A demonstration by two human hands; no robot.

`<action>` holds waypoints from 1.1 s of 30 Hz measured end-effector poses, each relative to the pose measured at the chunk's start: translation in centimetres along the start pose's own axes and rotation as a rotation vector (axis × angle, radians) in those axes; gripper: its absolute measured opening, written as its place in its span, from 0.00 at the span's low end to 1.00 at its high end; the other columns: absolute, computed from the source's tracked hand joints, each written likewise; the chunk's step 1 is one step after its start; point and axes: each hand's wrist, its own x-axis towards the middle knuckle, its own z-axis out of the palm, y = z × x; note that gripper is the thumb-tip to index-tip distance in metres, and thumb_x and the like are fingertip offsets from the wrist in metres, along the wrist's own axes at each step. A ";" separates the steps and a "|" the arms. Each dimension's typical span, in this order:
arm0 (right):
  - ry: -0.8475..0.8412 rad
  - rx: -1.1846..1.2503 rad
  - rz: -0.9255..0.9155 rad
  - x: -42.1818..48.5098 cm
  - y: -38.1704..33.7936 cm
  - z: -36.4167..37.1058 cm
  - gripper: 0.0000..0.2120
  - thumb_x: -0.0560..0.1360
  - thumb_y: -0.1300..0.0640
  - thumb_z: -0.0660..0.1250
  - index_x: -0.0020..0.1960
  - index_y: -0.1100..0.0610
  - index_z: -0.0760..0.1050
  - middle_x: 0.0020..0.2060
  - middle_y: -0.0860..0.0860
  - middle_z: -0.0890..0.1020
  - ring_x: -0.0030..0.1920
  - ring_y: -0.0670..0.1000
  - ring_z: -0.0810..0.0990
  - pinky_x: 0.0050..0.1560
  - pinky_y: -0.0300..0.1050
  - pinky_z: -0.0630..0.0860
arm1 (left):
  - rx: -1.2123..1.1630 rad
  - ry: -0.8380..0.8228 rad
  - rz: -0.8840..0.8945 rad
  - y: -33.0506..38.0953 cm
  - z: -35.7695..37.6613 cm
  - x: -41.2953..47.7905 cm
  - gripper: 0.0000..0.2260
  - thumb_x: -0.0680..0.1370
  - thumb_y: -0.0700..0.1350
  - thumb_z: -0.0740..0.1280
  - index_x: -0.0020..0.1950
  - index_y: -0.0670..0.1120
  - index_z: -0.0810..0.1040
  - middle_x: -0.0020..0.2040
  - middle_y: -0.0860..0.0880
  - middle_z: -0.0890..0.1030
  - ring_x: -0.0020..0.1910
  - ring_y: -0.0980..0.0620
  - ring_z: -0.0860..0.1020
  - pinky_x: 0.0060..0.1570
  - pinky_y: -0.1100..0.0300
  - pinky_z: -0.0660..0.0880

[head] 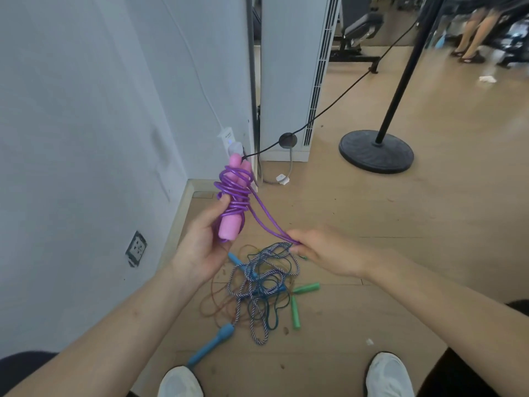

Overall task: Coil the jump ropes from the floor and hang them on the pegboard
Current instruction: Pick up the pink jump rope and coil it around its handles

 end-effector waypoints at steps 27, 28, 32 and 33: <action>0.498 0.857 0.110 0.2 -2.7 -1.9 0.06 0.71 0.66 0.76 0.40 0.63 0.79 0.28 0.55 0.82 0.25 0.50 0.80 0.28 0.41 0.79 | 1.264 -0.411 0.276 -2.2 1.5 -1.1 0.24 0.58 0.62 0.83 0.50 0.53 0.86 0.46 0.51 0.86 0.47 0.48 0.84 0.50 0.47 0.80; 0.498 0.873 0.105 0.2 -2.8 -1.9 0.06 0.71 0.66 0.76 0.41 0.63 0.79 0.28 0.55 0.82 0.25 0.50 0.80 0.28 0.41 0.79 | 1.259 -0.388 0.275 -2.2 1.6 -1.2 0.23 0.59 0.61 0.82 0.48 0.53 0.86 0.44 0.52 0.86 0.45 0.48 0.84 0.49 0.47 0.80; 0.475 0.942 0.057 0.0 -2.9 -2.0 0.04 0.74 0.65 0.73 0.48 0.65 0.80 0.33 0.59 0.83 0.29 0.52 0.80 0.33 0.43 0.80 | 1.193 -0.299 0.242 -2.2 1.8 -1.3 0.13 0.64 0.52 0.82 0.46 0.53 0.87 0.40 0.51 0.87 0.42 0.48 0.85 0.48 0.48 0.81; 0.471 0.937 0.041 0.0 -2.8 -2.1 0.05 0.76 0.64 0.71 0.51 0.65 0.80 0.36 0.60 0.83 0.32 0.53 0.81 0.36 0.43 0.80 | 1.160 -0.283 0.218 -2.1 1.7 -1.3 0.12 0.65 0.49 0.82 0.46 0.51 0.87 0.40 0.50 0.87 0.43 0.47 0.85 0.49 0.49 0.81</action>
